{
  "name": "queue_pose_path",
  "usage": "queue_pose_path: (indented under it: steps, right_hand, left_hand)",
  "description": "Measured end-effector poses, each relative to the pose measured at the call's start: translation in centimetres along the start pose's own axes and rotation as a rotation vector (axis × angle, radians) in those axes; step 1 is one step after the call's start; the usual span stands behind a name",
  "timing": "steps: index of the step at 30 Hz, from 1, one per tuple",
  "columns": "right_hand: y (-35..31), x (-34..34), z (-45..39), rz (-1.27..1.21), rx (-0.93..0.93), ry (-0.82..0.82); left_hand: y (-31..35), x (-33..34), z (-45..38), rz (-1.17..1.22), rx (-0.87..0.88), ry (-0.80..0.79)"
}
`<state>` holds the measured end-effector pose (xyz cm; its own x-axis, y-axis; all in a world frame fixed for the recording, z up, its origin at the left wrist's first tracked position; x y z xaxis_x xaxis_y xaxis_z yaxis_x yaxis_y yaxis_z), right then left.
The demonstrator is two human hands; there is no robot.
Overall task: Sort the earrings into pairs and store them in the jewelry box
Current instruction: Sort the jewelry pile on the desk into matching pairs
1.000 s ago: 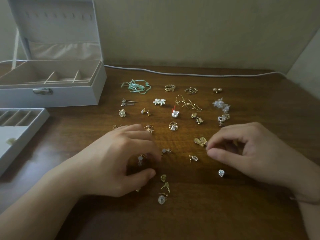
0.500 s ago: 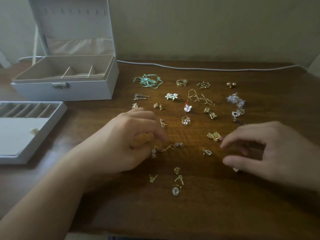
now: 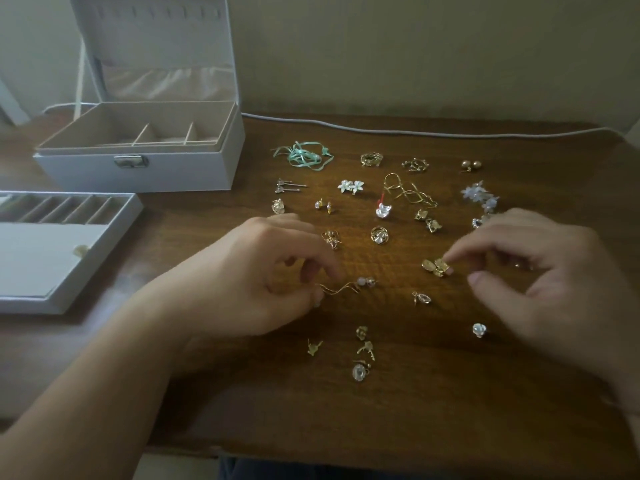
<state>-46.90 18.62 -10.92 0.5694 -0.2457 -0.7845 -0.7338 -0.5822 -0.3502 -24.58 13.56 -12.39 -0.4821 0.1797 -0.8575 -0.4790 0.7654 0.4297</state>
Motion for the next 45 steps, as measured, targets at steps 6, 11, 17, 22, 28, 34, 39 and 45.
queue_pose_path:
  steps: [6, 11, 17, 22, 28, 34, 39, 45]
  right_hand:
    - [0.8, 0.6, 0.2, 0.027, 0.122, -0.118]
    - [0.7, 3.1, 0.3, 0.117, 0.098, -0.333]
    - [0.2, 3.4, 0.4, 0.079, 0.038, -0.337]
    - [-0.7, 3.3, 0.3, 0.103, -0.060, -0.292]
    - [-5.0, 5.5, 0.8, 0.139, -0.397, -0.283]
    - [-5.9, 6.3, 1.1, 0.134, -0.494, -0.301]
    - [-2.5, 2.4, -0.1, -0.191, -0.192, -0.162]
    - [1.7, 1.6, 0.3, -0.063, 0.170, -0.064]
  left_hand:
    - [-0.7, 0.2, -0.1, -0.085, -0.017, 0.018]
    - [-1.8, -0.9, 0.0, -0.170, -0.155, 0.189]
    - [-2.3, -2.5, 0.5, -0.214, -0.274, 0.401]
    - [-2.9, -3.4, 1.0, -0.116, -0.353, 0.487]
    - [-2.0, -2.6, 0.5, -0.178, -0.296, 0.414]
    - [-2.0, -2.4, 0.4, -0.173, -0.306, 0.409]
    - [-2.1, -2.3, 0.5, -0.177, -0.295, 0.395]
    - [-2.0, -1.9, 0.3, -0.193, -0.264, 0.338]
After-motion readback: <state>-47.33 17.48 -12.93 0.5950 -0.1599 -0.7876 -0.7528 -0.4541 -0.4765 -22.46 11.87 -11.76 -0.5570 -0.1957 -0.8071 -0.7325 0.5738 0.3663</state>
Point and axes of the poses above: each hand's wrist, its own z-axis away from the middle knuckle, its own x-axis out of the palm, y = z × x, the point moved 6 cm from there along -z, towards the middle knuckle, and after that the axes turned 4 degrees about -x, right-handed, at the moved point
